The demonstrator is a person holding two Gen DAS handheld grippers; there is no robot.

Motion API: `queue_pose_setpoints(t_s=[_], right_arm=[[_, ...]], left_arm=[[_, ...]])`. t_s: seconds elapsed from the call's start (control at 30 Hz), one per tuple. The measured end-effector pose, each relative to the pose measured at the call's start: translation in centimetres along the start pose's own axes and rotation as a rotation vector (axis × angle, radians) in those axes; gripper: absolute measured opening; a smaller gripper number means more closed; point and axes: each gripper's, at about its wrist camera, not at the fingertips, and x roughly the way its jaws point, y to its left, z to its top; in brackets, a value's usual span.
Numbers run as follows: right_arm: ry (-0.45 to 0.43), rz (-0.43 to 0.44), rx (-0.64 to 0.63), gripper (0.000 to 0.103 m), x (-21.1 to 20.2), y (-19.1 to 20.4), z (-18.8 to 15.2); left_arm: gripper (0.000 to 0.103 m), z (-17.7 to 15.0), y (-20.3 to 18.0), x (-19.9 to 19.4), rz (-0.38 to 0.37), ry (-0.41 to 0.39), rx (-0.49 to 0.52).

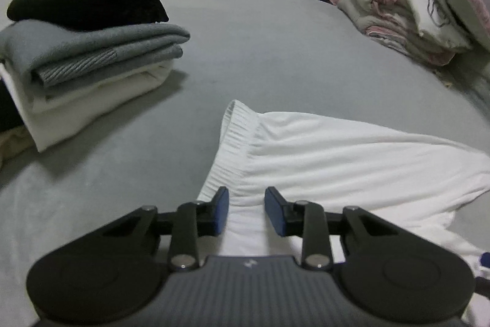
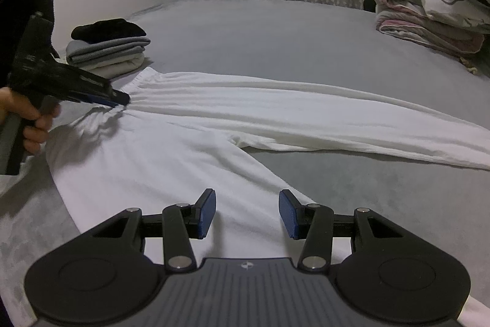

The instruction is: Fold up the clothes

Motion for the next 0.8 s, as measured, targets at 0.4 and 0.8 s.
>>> queue_pose_setpoints(t_s=[0.4, 0.8], right_arm=[[0.074, 0.04, 0.094, 0.046, 1.3, -1.6, -0.1], [0.086, 0.034, 0.016, 0.049, 1.5, 0.2, -0.5]], left_arm=[[0.036, 0.2, 1.1, -1.2, -0.073, -0.025, -0.085], [0.035, -0.5, 0.7, -0.2, -0.083, -0.003, -0.057]])
